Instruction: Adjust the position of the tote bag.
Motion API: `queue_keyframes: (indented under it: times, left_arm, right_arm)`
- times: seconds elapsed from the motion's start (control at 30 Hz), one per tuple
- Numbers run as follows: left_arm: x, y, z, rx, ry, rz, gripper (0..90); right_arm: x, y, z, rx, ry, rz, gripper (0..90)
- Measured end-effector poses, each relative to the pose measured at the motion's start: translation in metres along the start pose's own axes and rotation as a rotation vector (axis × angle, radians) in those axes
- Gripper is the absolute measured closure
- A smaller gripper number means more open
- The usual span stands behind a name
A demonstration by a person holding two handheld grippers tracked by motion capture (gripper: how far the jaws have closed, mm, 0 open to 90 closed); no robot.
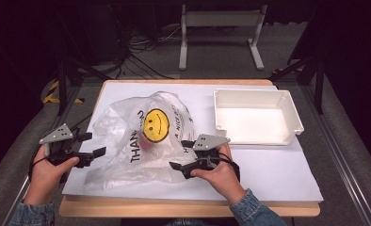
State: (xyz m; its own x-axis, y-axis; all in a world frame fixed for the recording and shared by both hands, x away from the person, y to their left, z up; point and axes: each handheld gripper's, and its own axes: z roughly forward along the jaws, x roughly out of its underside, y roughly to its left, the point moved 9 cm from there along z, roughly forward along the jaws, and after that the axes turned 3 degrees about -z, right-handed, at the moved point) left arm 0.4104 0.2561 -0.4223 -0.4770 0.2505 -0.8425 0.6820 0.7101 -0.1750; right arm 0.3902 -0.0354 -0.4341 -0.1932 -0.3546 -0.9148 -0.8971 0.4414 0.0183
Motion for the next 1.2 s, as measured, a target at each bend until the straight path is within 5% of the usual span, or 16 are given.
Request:
queue_keyframes:
  times: [0.47, 0.93, 1.2]
  left_arm:
    - [0.0, 0.0, 0.0, 0.0, 0.0, 0.001, 13.4]
    - [0.0, 0.001, -0.001, -0.001, -0.001, 0.005, 13.4]
    - [-0.001, 0.0, -0.002, 0.0, -0.005, -0.002, 13.4]
  right_arm:
    - [0.016, 0.01, 0.013, -0.043, 0.056, -0.001, 18.8]
    - [0.021, 0.015, 0.005, -0.076, 0.109, -0.056, 83.6]
    - [0.014, 0.015, -0.003, -0.074, 0.083, -0.075, 89.4]
